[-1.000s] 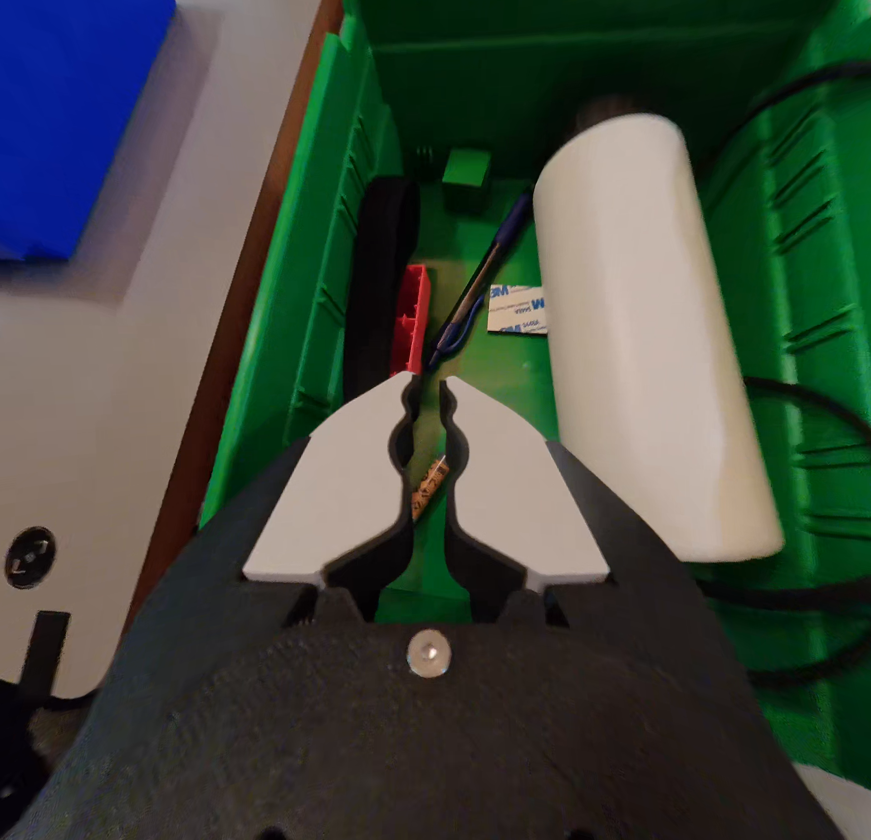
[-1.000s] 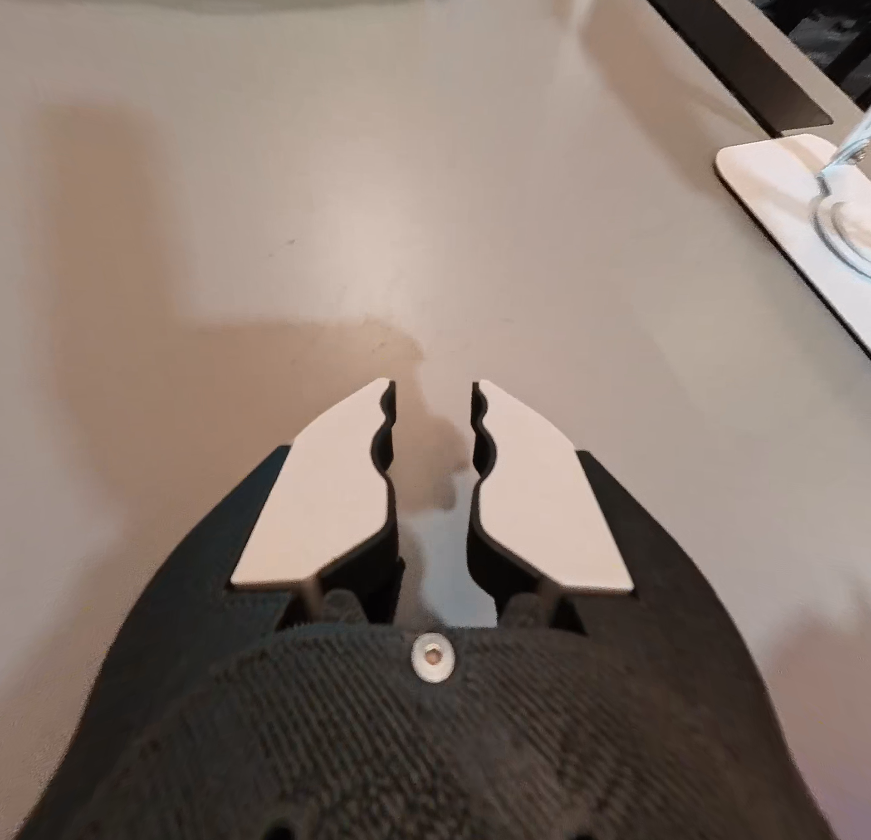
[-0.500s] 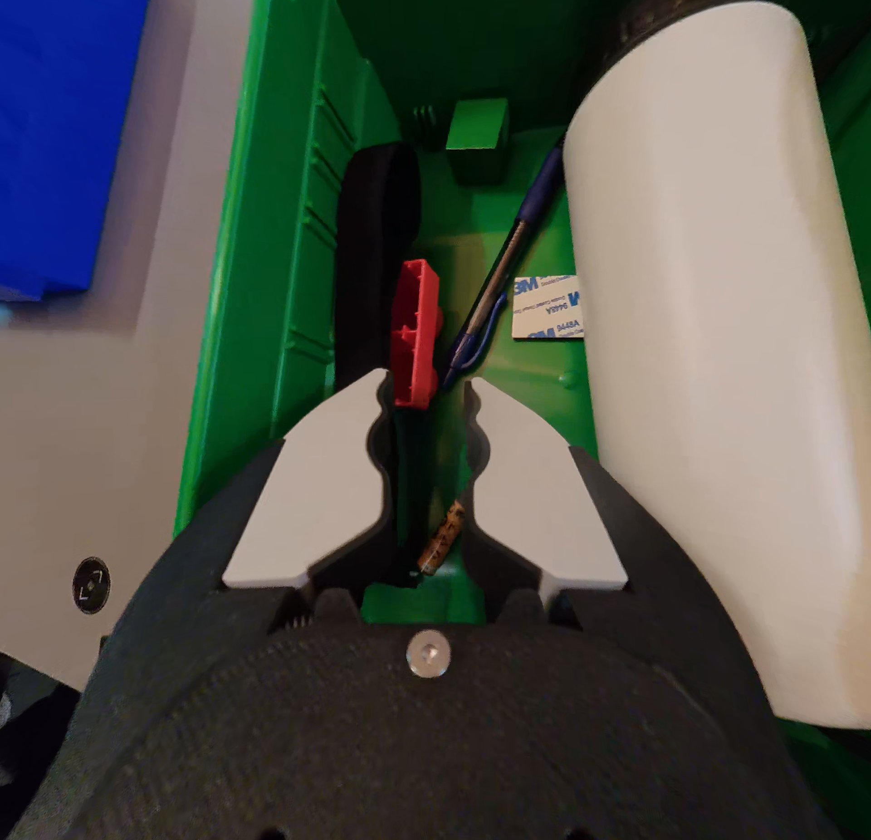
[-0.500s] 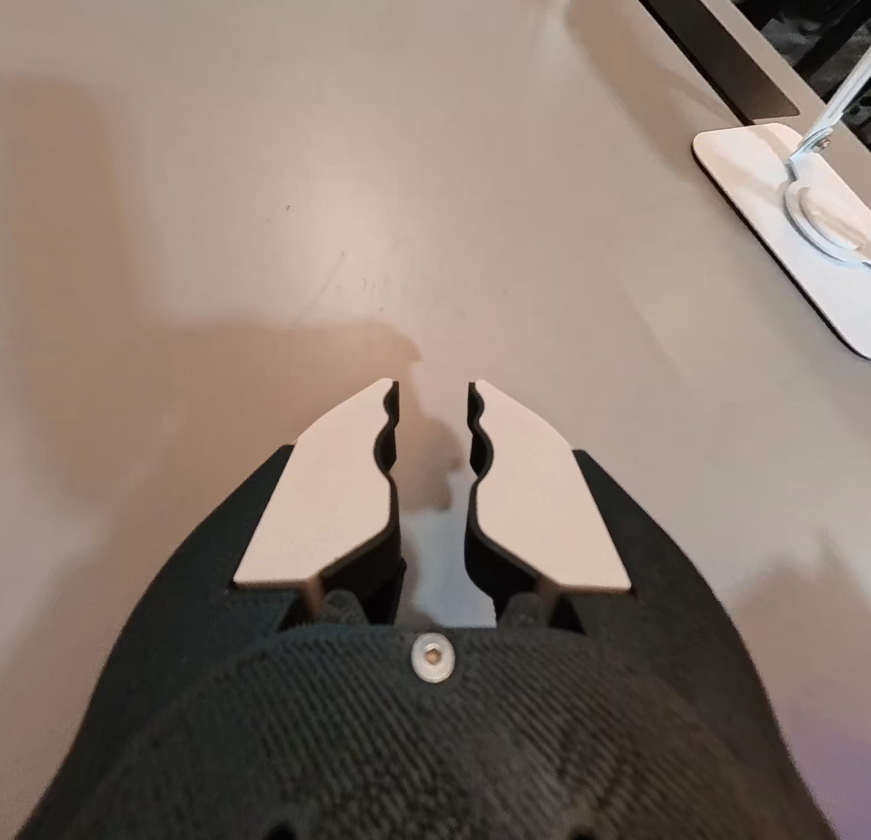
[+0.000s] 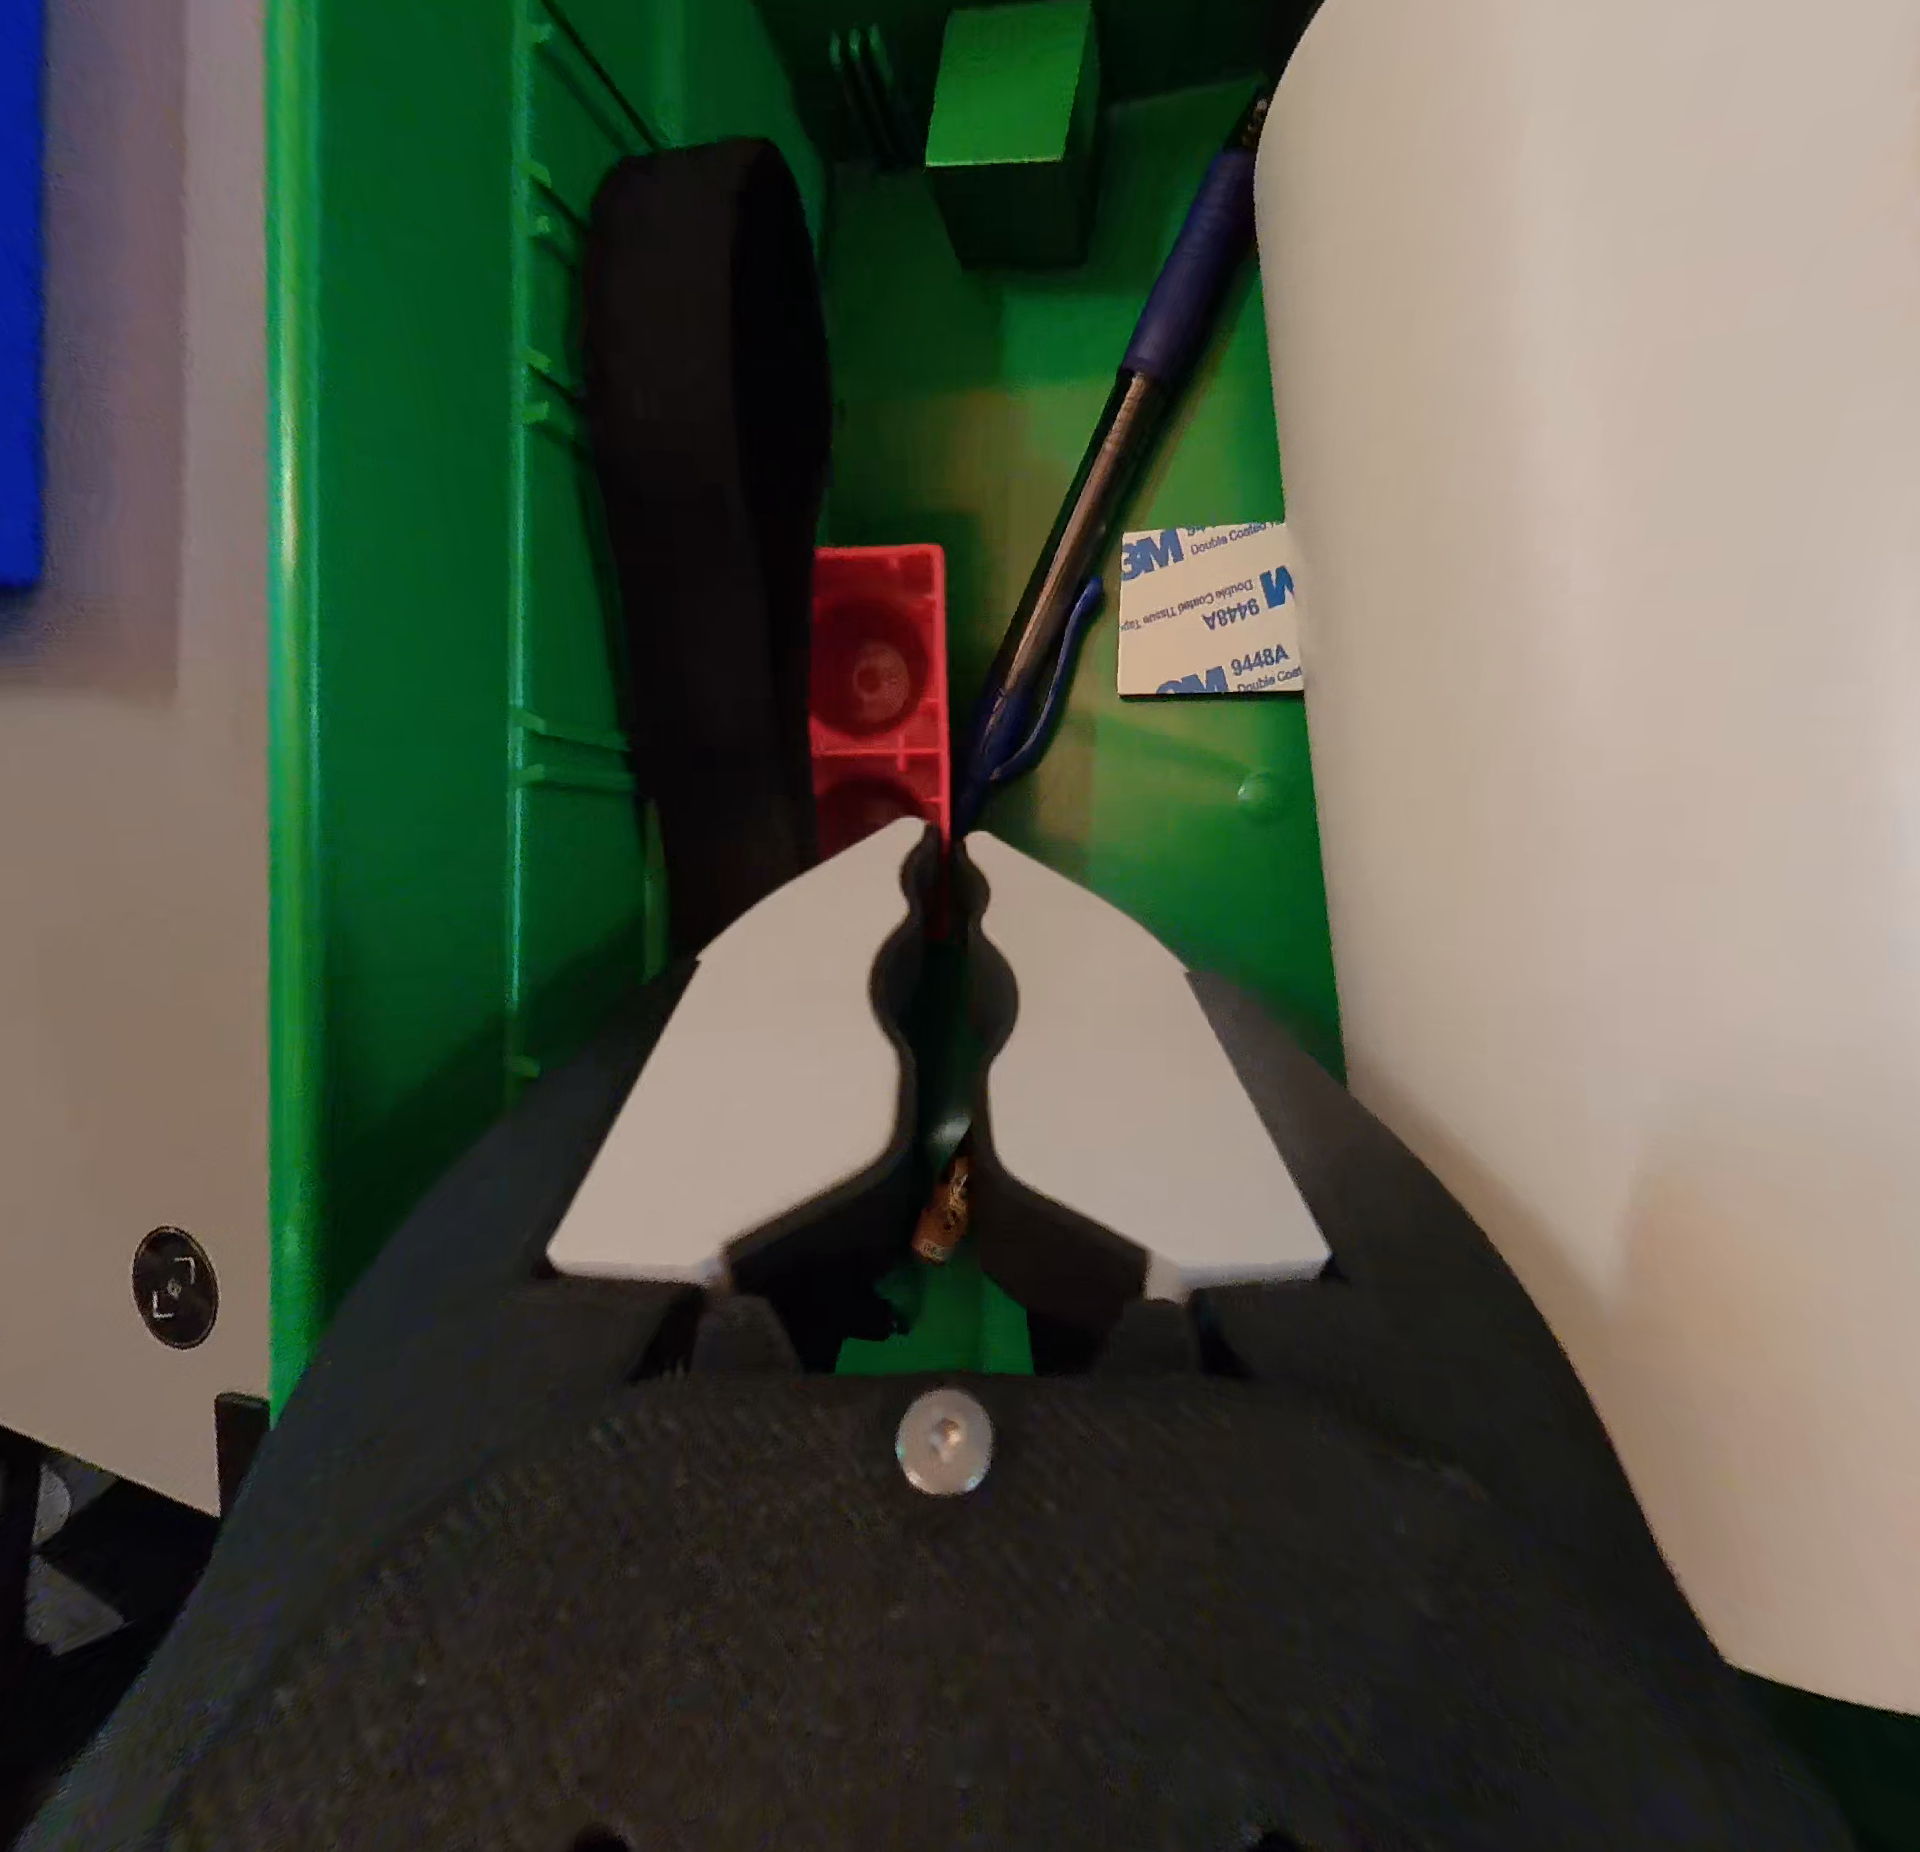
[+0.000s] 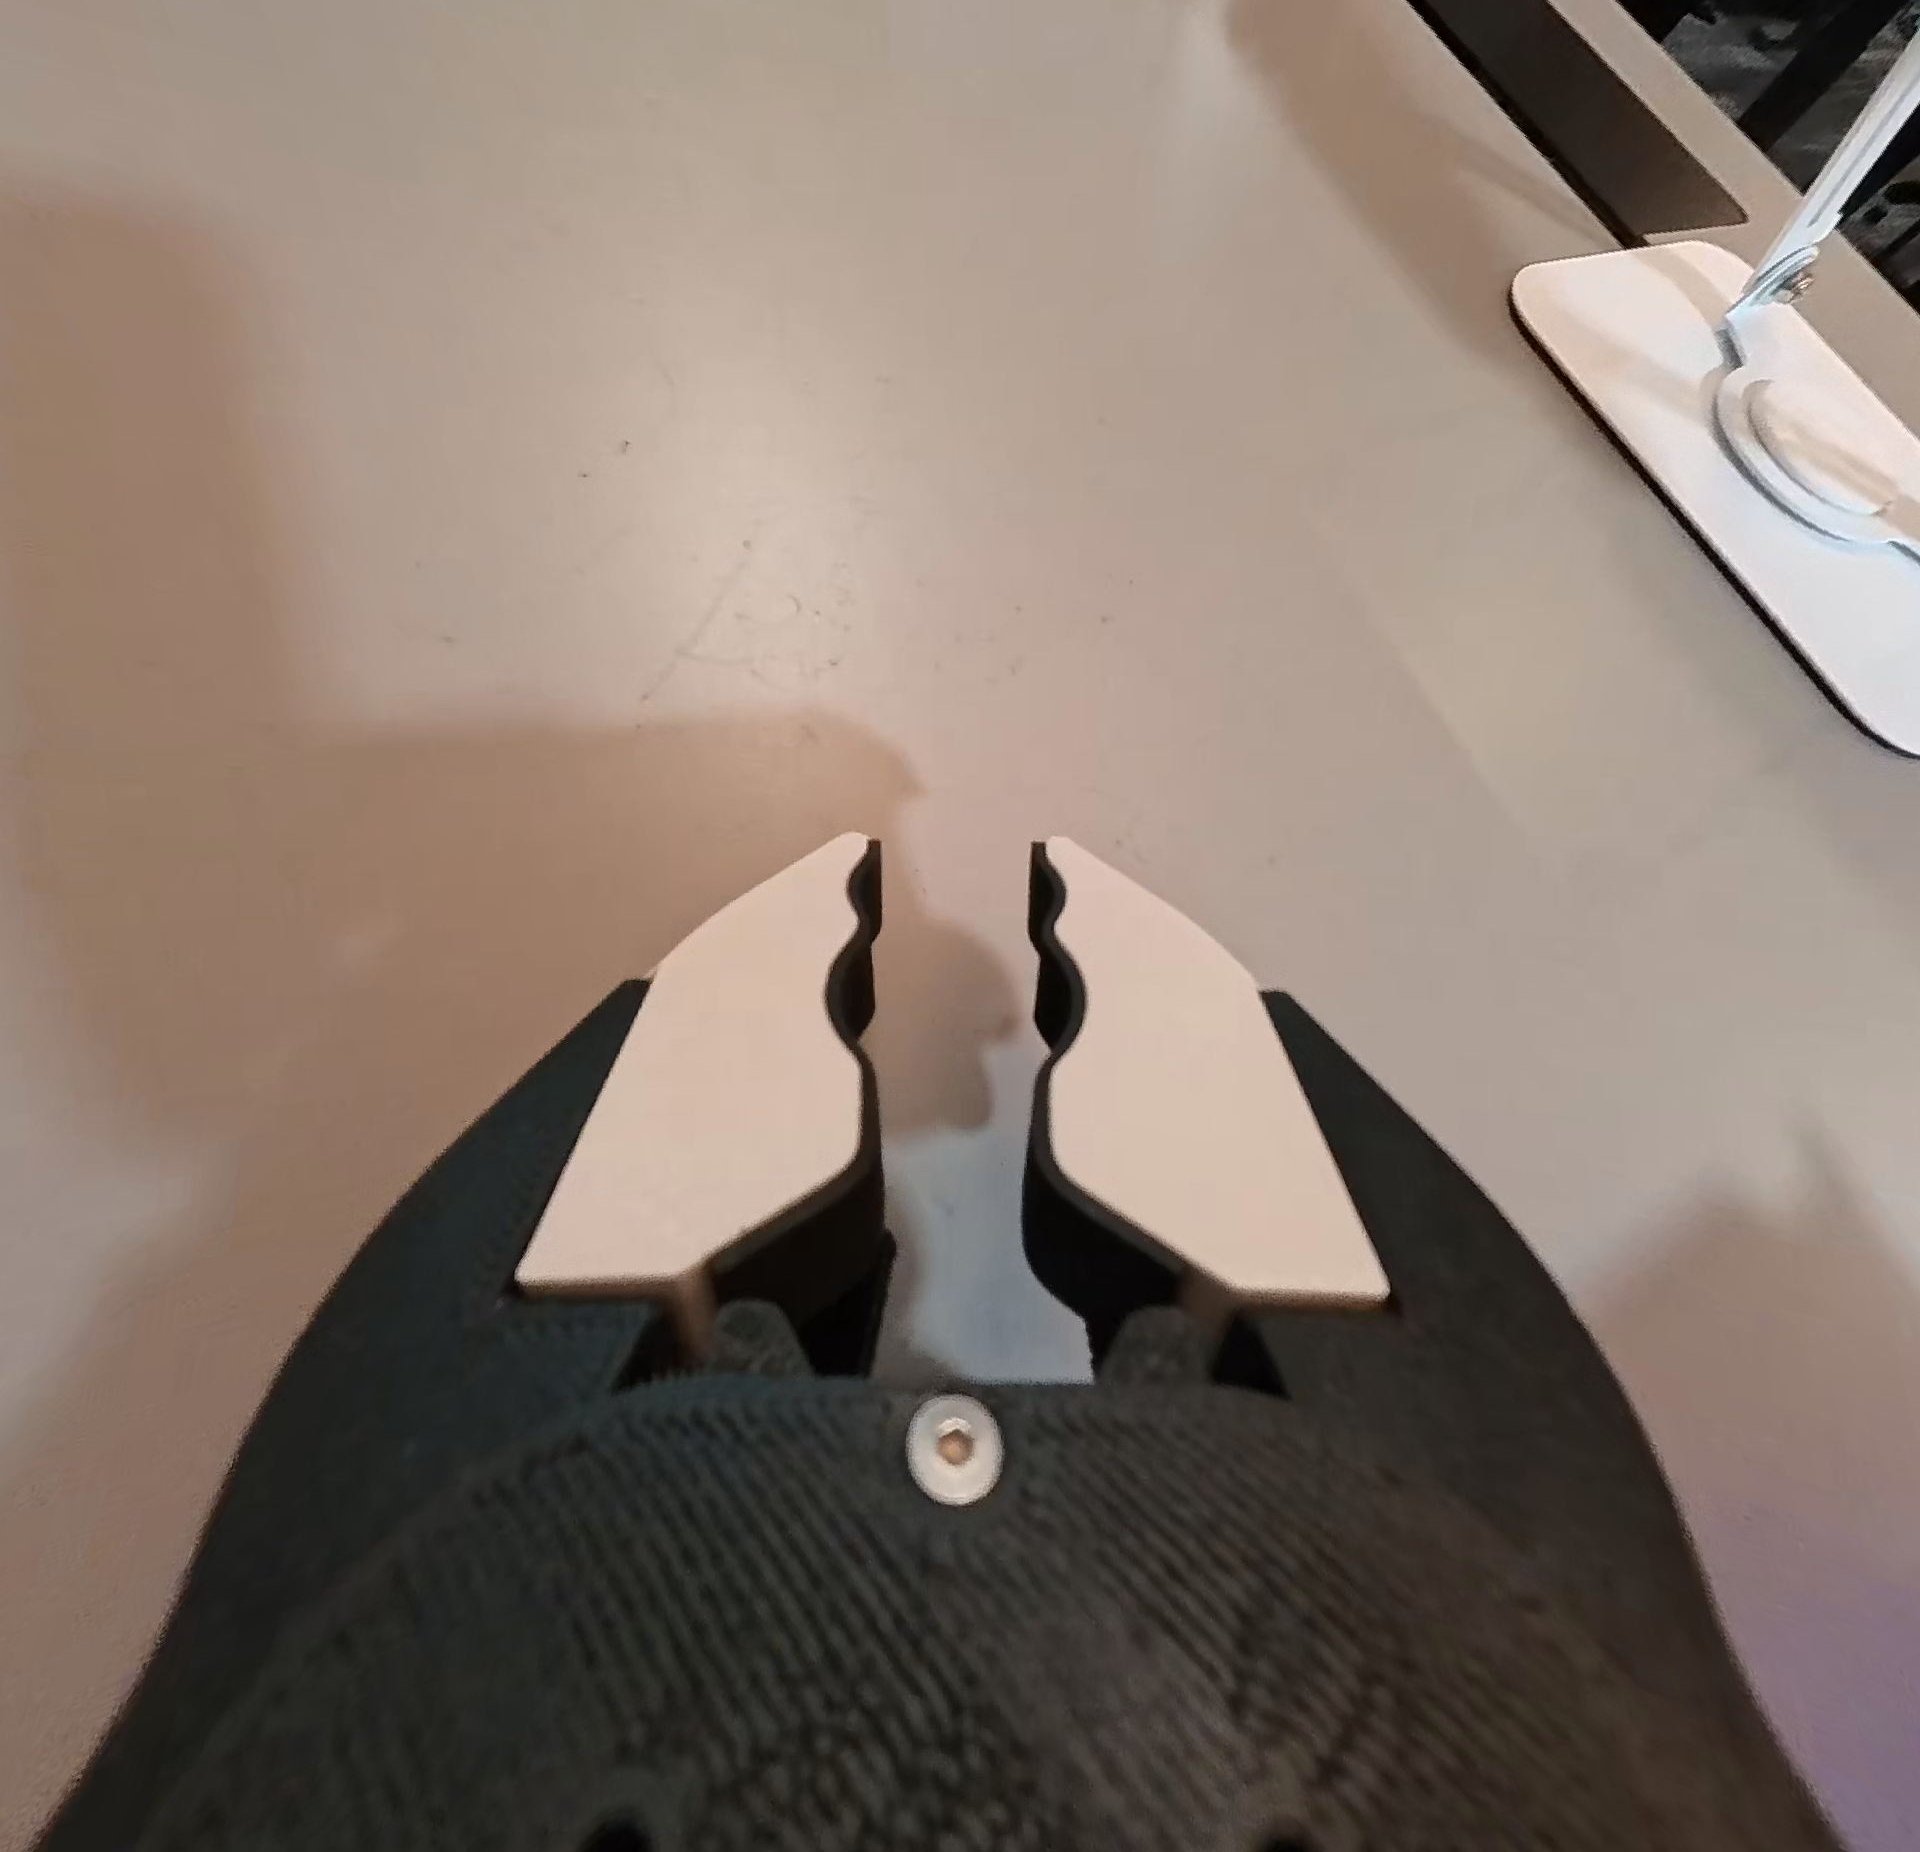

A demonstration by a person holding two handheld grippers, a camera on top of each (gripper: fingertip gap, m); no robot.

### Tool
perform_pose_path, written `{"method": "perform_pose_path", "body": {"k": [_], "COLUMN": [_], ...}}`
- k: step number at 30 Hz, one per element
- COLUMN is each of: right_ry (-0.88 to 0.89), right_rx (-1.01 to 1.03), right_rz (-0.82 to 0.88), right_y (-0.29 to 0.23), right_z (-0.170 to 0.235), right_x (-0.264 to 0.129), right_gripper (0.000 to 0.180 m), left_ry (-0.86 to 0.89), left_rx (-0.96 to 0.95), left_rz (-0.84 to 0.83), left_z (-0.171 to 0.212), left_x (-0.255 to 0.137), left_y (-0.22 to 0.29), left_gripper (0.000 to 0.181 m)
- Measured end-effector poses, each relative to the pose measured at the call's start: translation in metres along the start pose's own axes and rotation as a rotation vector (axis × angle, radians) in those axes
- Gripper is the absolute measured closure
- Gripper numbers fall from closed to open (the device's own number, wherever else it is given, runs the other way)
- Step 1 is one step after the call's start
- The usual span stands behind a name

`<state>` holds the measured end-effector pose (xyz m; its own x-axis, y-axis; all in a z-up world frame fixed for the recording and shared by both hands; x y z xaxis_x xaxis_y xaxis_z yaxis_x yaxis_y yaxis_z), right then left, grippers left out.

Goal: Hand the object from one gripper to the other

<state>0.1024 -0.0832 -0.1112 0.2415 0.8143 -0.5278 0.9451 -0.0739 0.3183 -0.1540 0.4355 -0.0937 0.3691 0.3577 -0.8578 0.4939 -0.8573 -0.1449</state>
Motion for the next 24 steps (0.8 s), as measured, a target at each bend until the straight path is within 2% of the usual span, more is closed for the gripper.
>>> {"method": "perform_pose_path", "body": {"k": [1, 6, 9, 11, 14, 17, 21, 24], "right_ry": [0.000, 0.001, 0.003, 0.002, 0.003, 0.001, 0.002, 0.018], "right_rx": [-0.002, -0.002, 0.002, 0.003, -0.001, -0.006, -0.009, 0.012], "right_rz": [0.002, 0.007, 0.008, 0.009, 0.010, 0.009, 0.014, 0.021], "right_y": [0.000, 0.000, 0.000, 0.000, 0.000, -0.001, -0.001, 0.001], "right_z": [0.000, 0.000, 0.000, 0.000, 0.000, 0.000, 0.000, -0.001], "right_x": [0.000, 0.000, -0.001, 0.000, 0.000, -0.001, 0.000, -0.002], "right_gripper": [0.153, 0.153, 0.153, 0.153, 0.154, 0.154, 0.154, 0.154], "left_ry": [0.002, 0.194, 0.374, 0.535, 0.787, 0.946, 1.080, 1.085], "left_rx": [0.006, -0.046, -0.073, -0.115, -0.233, -0.308, -0.314, -0.242], "left_rz": [0.006, 0.054, 0.067, 0.139, 0.451, 0.716, 0.982, 1.149], "left_z": [0.000, -0.015, -0.030, -0.040, -0.050, -0.054, -0.065, -0.079], "left_x": [0.000, -0.021, -0.054, -0.080, -0.113, -0.135, -0.158, -0.169], "left_y": [0.001, 0.003, 0.003, 0.004, 0.010, 0.015, 0.037, 0.075], "left_gripper": [0.177, 0.179, 0.178, 0.177, 0.179, 0.178, 0.178, 0.179]}}
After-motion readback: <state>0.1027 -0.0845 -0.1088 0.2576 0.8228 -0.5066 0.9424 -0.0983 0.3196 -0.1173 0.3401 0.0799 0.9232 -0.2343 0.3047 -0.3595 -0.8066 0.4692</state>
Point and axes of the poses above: each gripper's, where its closed fingertips meet, x out along the fingers, z out of its underside, y = z × x across the jaws, the point moved 7 cm from there along -x, back along the fingers, and after that the axes turned 9 degrees about z, right-handed, at the moved point
